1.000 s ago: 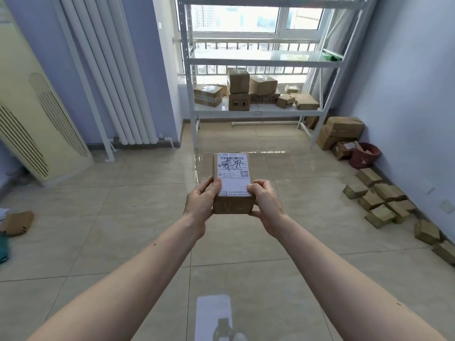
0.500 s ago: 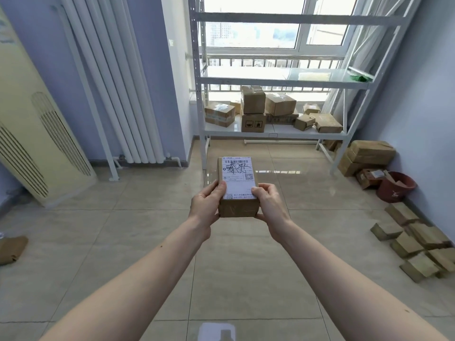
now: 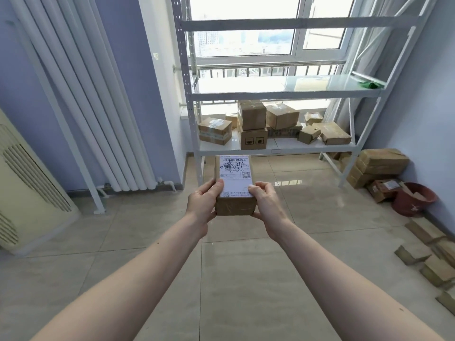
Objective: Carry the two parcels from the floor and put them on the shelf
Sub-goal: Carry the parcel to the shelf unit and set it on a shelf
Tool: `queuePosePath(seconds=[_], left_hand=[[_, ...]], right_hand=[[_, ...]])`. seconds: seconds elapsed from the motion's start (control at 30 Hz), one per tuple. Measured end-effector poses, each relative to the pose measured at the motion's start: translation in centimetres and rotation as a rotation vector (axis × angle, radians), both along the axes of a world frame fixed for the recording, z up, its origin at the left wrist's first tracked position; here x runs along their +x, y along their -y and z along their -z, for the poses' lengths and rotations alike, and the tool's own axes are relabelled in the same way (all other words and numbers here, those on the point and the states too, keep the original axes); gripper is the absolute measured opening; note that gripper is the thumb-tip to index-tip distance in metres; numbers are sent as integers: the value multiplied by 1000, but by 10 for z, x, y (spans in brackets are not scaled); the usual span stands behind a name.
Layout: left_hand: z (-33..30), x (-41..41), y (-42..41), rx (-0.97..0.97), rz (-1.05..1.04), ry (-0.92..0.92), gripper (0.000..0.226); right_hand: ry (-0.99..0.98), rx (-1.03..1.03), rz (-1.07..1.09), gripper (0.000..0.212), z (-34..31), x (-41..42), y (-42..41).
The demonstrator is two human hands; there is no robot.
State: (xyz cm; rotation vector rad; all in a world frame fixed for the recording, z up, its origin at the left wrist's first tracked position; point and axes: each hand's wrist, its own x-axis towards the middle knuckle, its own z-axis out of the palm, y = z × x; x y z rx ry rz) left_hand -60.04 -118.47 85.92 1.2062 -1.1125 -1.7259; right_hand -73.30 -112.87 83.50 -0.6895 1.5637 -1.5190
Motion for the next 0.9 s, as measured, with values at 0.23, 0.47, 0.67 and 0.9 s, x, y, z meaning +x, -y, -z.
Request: queuePosePath(seconds=[0.23, 0.47, 0.67, 0.9], left_hand=[[13, -69, 111, 8, 24, -2, 46], [4, -144, 215, 5, -1, -26, 41], [1, -197, 300, 0, -26, -5, 37], [3, -248, 420, -11, -45, -17, 40]], right_hand=[[-31, 24, 25, 28, 8, -71, 110], [-84, 19, -57, 31, -2, -152, 219], [-71, 17, -97, 30, -5, -207, 305], [-86, 25, -98, 33, -2, -261, 430]])
